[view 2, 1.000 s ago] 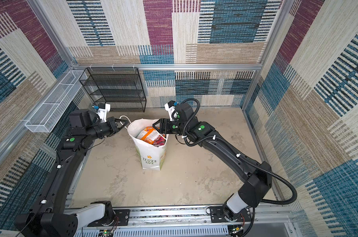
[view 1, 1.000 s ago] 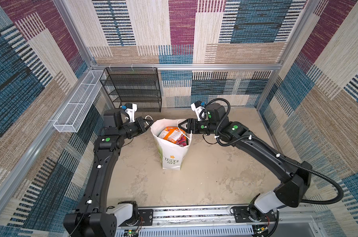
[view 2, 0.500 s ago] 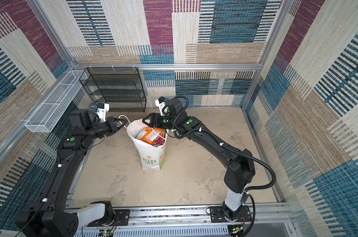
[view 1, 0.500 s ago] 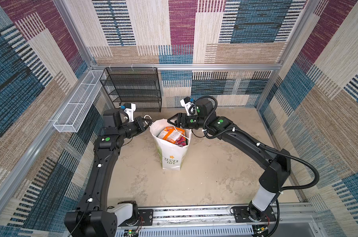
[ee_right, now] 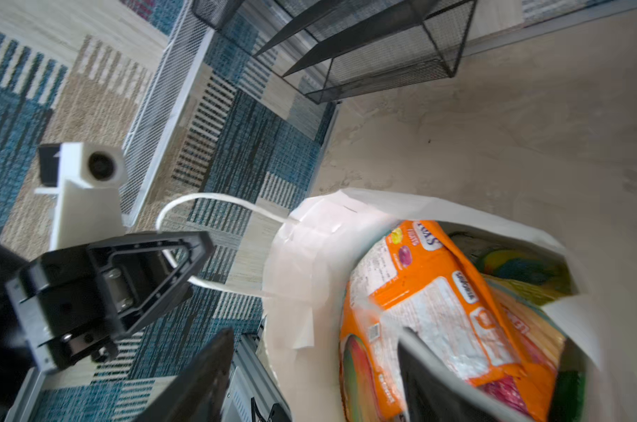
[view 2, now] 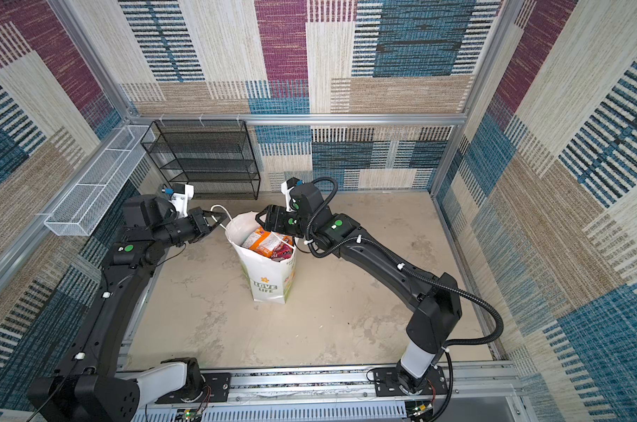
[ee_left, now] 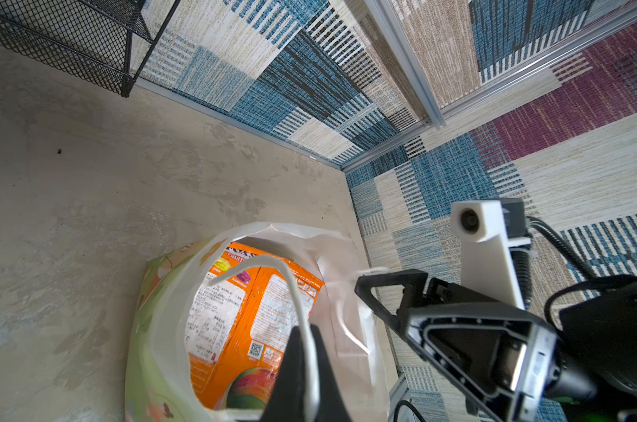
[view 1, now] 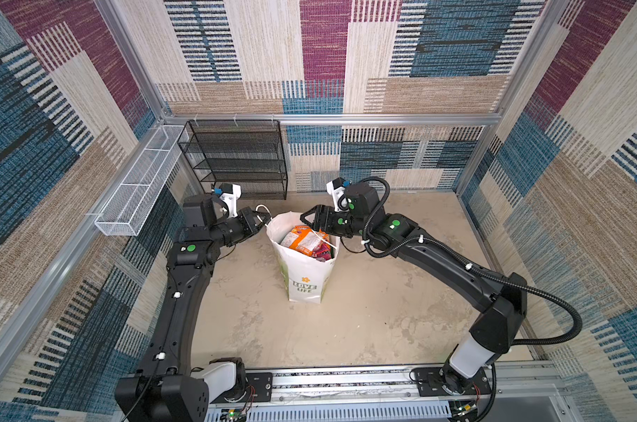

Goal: Place the snacks into the paper bag

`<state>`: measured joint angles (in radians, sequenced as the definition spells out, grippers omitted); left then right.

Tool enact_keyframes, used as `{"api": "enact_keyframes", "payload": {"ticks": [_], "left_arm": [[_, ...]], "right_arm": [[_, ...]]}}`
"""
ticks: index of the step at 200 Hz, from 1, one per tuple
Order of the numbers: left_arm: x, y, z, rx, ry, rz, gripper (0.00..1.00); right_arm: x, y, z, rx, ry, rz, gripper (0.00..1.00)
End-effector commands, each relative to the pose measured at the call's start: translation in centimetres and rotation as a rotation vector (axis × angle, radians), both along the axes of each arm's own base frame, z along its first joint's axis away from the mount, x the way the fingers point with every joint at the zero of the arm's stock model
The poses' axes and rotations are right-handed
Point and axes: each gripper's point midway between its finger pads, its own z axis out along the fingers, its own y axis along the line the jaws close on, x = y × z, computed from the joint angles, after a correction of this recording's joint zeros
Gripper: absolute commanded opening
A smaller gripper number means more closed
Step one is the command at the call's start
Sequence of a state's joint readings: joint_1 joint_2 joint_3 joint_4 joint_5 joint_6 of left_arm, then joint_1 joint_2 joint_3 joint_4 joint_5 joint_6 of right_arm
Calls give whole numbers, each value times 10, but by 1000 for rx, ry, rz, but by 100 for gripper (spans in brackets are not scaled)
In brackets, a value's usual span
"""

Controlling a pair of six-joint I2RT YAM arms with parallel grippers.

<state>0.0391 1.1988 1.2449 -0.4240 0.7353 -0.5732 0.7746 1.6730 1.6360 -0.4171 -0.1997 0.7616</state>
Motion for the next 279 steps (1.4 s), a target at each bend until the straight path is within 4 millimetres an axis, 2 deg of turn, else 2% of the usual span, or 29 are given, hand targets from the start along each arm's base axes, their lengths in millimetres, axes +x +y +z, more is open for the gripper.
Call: {"api": "enact_keyframes", "payload": {"ticks": [1,25,29,45,50,81,128,139,152,160,168,196,221,242,263,279], "left_arm": [[2,0,4,-9,-21,0,3],[2,0,5,-13,-21,-1,3],[2,0,5,-14,-19,-1,3],[2,0,6,-11,-24,0,3],[2,0,5,-11,-24,0,3],[2,0,6,-11,-24,-1,3],[3,2,6,-23,-22,5,3],[3,3,6,-24,-22,5,3],[2,3,6,-23,-24,5,3],[2,3,7,-22,-26,6,3],[2,3,7,-21,-27,6,3],[0,-2,13,-48,-44,-24,3],[-2,-16,29,-111,-59,-78,2],[-4,-30,52,-127,-72,-94,1],[-11,-60,88,-127,-136,-136,0],[-23,-80,122,-95,-182,-198,0]], "right_arm": [[1,-13,2,-19,0,-97,76],[1,-15,7,-1,-10,-120,78],[0,-14,-3,-13,3,-113,78],[2,-6,-15,-33,15,-83,78],[5,-2,-5,-21,1,-77,78],[18,9,-10,-40,14,-85,77],[24,26,-6,-11,9,-78,73],[22,33,-2,19,3,-46,69],[16,42,10,77,-25,14,59],[10,45,22,113,-53,57,41],[4,46,33,135,-73,84,29],[-10,28,67,137,-146,111,0],[-6,-4,88,149,-159,148,0],[4,-31,101,145,-186,165,0],[22,-52,115,167,-182,164,0],[23,-61,135,190,-195,197,0]]}}
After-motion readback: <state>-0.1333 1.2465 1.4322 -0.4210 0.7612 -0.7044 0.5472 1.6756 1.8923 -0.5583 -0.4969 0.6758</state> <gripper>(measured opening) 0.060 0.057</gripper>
